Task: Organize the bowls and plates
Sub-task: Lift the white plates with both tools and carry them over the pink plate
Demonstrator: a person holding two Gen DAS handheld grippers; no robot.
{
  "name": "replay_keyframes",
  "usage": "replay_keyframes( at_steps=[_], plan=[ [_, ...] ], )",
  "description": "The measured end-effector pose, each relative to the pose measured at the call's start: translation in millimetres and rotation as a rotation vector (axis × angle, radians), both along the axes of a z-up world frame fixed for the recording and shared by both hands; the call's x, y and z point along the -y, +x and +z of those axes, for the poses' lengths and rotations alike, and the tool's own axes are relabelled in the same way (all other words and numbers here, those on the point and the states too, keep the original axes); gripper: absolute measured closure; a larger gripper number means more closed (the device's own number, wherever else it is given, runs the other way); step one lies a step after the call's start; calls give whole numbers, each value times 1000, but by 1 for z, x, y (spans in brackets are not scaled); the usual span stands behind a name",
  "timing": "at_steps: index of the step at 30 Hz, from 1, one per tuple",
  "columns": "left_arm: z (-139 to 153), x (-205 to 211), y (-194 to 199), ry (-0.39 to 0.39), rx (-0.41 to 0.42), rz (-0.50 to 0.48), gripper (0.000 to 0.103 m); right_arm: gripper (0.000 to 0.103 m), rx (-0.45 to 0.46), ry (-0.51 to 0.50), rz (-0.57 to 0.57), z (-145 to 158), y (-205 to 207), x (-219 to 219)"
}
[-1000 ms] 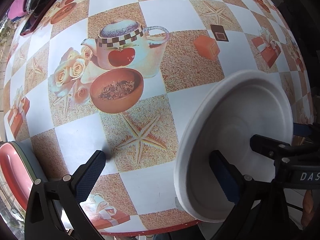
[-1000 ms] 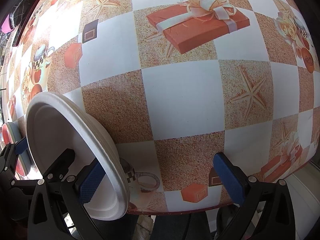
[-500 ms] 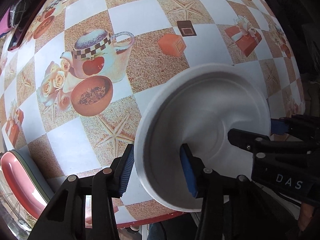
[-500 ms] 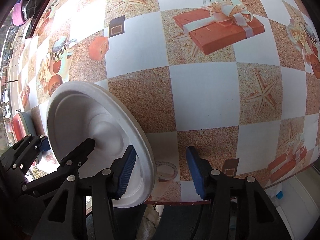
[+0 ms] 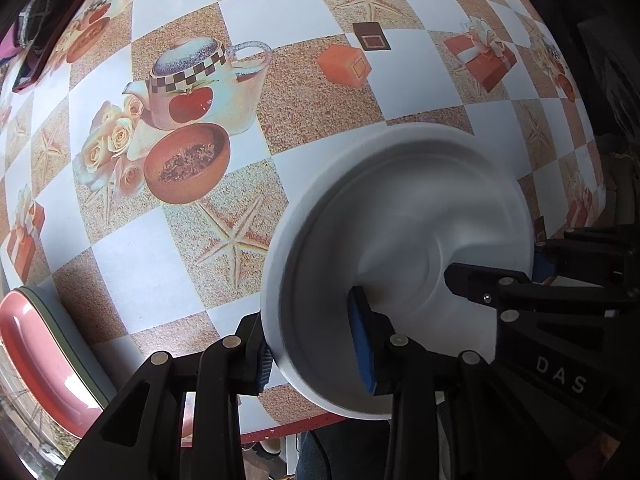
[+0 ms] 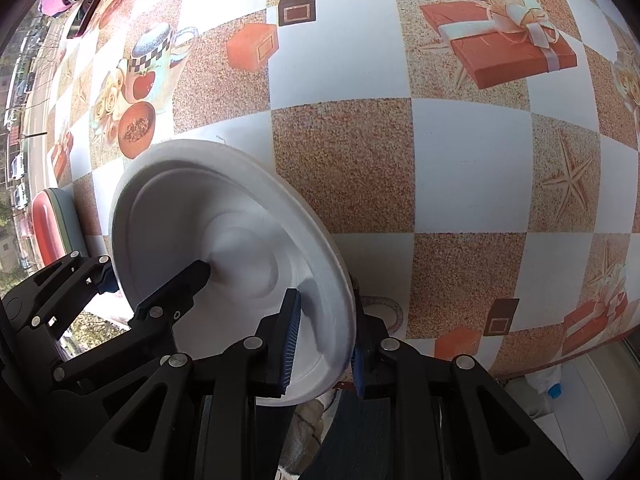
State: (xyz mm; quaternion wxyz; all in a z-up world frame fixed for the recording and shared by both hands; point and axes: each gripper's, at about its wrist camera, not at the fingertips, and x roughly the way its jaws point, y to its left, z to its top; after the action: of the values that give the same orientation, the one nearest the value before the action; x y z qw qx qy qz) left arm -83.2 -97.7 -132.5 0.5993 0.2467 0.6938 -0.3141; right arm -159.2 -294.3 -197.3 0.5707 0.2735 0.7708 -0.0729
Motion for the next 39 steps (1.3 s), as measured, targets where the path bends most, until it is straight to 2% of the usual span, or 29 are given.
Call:
replay_keyframes(
  at_steps=[5,11,21,28,35,39],
  plan=[
    [8,-30,16,-17,17,12,66,79,13,-3,36,6,14,-8],
    [21,-47,30,-42,43,37,66,79,41,-26,78,20,27,-2],
    [46,-73,55,-77,90,65,66,79,74,-63,125,48,46,-15],
    [75,-96,71,-108,134,110,66,79,109,-93,167,65,66,-33],
    [104,-120,63,-128,178,168,66,79,149,-116,221,80,90,-48],
    [94,-101,68,-134,198,208,66,79,166,-123,254,87,103,-55]
  ],
)
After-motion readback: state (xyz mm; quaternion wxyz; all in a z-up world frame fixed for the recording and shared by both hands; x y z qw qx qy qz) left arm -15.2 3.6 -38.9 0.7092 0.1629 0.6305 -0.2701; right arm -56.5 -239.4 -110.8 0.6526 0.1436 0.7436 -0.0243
